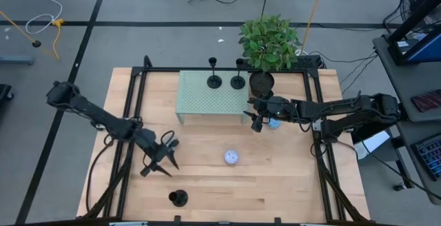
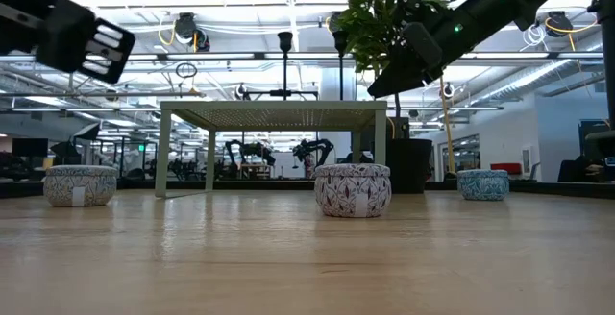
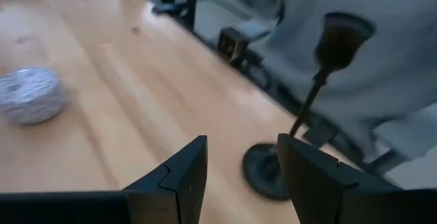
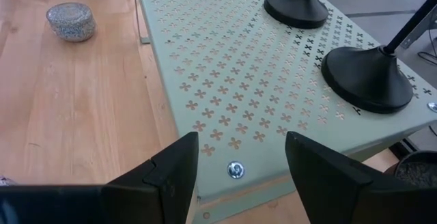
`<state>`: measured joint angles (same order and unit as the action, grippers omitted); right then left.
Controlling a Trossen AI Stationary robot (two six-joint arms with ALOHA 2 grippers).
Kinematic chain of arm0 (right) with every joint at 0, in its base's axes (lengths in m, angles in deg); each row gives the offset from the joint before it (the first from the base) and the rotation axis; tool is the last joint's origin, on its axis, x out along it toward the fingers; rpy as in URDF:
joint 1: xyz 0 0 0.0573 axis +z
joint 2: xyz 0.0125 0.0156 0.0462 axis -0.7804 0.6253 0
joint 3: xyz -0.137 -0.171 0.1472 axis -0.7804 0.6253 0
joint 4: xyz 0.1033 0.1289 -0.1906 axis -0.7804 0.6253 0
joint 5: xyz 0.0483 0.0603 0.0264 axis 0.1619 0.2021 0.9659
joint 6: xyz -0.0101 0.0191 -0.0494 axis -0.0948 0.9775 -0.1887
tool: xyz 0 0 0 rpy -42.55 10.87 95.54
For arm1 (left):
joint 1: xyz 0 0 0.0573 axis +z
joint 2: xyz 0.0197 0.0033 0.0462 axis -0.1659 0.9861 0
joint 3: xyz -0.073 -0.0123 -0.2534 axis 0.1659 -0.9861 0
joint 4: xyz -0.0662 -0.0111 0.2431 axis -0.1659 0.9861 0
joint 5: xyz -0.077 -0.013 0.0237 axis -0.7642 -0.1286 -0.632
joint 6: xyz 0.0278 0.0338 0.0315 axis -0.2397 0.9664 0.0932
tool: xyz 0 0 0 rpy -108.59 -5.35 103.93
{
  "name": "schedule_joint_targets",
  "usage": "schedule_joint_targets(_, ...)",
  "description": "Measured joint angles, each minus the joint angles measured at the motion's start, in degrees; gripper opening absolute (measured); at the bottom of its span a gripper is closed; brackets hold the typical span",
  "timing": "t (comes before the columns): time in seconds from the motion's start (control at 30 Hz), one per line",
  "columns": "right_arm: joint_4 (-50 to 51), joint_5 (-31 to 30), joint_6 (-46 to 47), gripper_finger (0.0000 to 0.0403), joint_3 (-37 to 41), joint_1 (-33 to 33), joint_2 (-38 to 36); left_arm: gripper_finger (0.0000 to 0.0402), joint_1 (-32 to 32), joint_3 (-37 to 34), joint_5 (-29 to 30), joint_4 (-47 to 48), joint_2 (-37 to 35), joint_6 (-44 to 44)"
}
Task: Pick & Place candle stick holders
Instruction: Put the black candle holder on the shelf aligned with the other black candle holders
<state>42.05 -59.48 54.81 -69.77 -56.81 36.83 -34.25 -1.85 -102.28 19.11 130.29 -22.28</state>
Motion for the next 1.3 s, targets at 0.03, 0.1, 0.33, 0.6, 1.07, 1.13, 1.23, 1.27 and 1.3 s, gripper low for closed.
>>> schedule_joint_targets(0.03,0.00,0.00,0.00,0.0212,0.00,-0.01,0.00,0.0184,-0.87,-0.91,0.07,-3.04,1.16,-1.24)
schedule_joint_targets(0.1,-0.10,0.00,0.02,0.0212,0.00,0.01,0.00,0.0184,-2.71,-2.11,1.45,-8.00,4.02,-2.66)
schedule_joint_targets(0.33,-0.15,0.02,-0.18,0.0212,0.00,0.00,0.00,0.0184,-8.01,-1.66,5.71,-21.20,16.59,-6.84)
schedule_joint_targets(0.6,-0.22,0.02,-3.32,0.0212,0.00,-0.01,0.00,0.0184,-12.52,-1.64,8.71,-33.62,25.07,-7.48)
schedule_joint_targets(1.07,-2.97,0.04,-4.02,0.0212,0.00,0.00,0.00,0.0184,-16.12,2.87,10.88,-34.59,30.78,-10.66)
schedule_joint_targets(1.13,-2.93,0.05,-4.03,0.0212,0.00,0.01,0.00,0.0184,-16.31,2.99,12.69,-32.12,31.24,-9.63)
schedule_joint_targets(1.23,-2.99,0.06,-4.04,0.0212,0.00,0.00,0.00,0.0184,-16.16,2.99,16.89,-30.22,31.24,-9.41)
schedule_joint_targets(1.27,-2.99,0.06,-4.02,0.0212,0.00,-0.01,0.00,0.0183,-16.16,2.99,17.26,-30.10,31.24,-9.30)
schedule_joint_targets(1.3,-2.99,0.05,-4.04,0.0212,0.00,0.00,0.00,0.0181,-16.22,2.99,17.13,-30.38,31.24,-8.84)
